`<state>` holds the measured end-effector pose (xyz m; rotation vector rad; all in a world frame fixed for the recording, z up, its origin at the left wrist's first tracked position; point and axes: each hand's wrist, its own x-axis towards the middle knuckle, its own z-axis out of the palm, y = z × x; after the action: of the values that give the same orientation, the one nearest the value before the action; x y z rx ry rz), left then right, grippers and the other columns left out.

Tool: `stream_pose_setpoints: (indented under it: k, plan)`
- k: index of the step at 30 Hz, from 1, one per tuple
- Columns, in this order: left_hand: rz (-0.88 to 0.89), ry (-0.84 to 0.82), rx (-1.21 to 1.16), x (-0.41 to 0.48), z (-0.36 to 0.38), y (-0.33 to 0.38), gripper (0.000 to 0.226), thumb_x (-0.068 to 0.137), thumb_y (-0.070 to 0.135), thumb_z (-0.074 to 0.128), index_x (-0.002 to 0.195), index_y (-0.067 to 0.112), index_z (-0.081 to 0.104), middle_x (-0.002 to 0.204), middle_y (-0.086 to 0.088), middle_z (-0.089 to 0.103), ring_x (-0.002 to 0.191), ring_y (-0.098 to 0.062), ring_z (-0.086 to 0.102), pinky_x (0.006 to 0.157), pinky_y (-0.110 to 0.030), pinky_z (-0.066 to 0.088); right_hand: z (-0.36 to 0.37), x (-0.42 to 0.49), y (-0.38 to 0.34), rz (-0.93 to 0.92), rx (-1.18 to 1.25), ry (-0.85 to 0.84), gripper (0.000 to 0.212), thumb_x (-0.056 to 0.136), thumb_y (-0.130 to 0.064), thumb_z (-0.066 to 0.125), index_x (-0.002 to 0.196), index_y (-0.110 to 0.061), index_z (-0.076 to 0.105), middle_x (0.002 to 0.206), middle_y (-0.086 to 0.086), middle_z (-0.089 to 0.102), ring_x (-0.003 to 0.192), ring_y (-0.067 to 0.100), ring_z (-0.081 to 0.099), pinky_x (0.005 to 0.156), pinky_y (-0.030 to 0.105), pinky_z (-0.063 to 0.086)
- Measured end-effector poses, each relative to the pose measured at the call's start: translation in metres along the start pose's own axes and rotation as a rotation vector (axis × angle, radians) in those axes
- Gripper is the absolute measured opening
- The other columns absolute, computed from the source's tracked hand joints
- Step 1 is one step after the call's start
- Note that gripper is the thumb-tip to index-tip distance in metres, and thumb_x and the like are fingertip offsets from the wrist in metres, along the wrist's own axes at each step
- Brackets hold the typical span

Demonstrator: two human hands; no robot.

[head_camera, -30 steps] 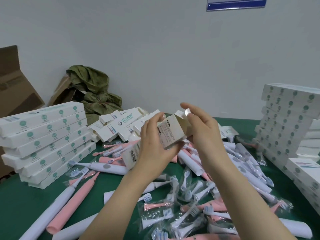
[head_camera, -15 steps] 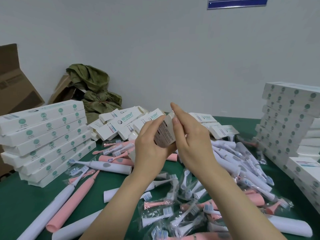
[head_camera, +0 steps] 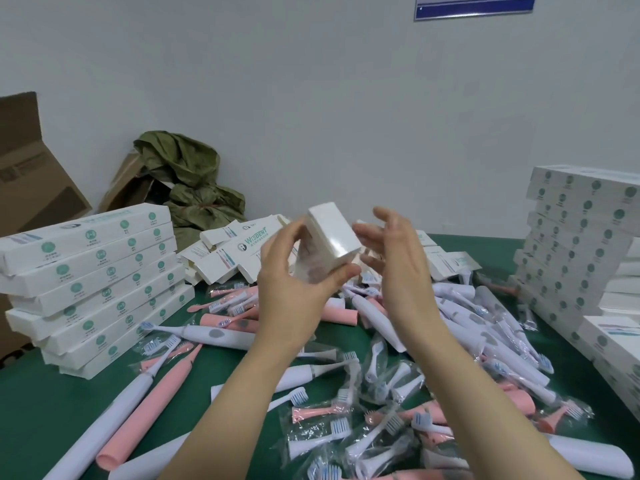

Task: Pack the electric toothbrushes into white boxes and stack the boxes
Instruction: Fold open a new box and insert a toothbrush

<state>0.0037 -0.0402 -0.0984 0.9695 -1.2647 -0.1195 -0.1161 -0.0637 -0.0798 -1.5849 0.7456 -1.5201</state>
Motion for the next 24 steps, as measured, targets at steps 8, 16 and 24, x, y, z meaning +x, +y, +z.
stream_pose_setpoints:
  k: [8, 16, 24]
  plan:
    - [-0.333, -0.119, -0.795, 0.005, -0.012, -0.001, 0.08, 0.048, 0.037, 0.092, 0.116, 0.015, 0.055, 0.108, 0.003, 0.07, 0.107, -0.011, 0.063, 0.08, -0.024, 0.053, -0.032, 0.013, 0.029, 0.806, -0.052, -0.14, 0.039, 0.09, -0.046, 0.057, 0.116, -0.017, 0.06, 0.11, 0.013, 0.066, 0.092, 0.027, 0.066, 0.079, 0.035, 0.054]
    - [-0.573, 0.025, -0.417, 0.006, -0.016, -0.029, 0.06, 0.083, 0.008, 0.069, 0.138, 0.01, 0.044, 0.135, -0.003, 0.055, 0.123, -0.014, 0.051, 0.102, -0.041, 0.041, -0.053, 0.021, 0.032, 0.674, 0.423, 0.154, 0.023, 0.084, -0.015, 0.069, 0.102, 0.0, 0.064, 0.098, 0.01, 0.072, 0.082, 0.019, 0.067, 0.061, 0.022, 0.058]
    - [0.191, -0.165, 0.483, -0.013, 0.003, -0.023, 0.066, 0.074, 0.011, 0.077, 0.134, 0.013, 0.05, 0.127, 0.005, 0.043, 0.117, 0.0, 0.028, 0.1, 0.001, 0.015, -0.029, 0.017, 0.018, 0.309, -0.215, 0.108, 0.046, 0.076, -0.023, 0.078, 0.112, -0.004, 0.056, 0.105, 0.01, 0.067, 0.096, 0.025, 0.065, 0.079, 0.04, 0.055]
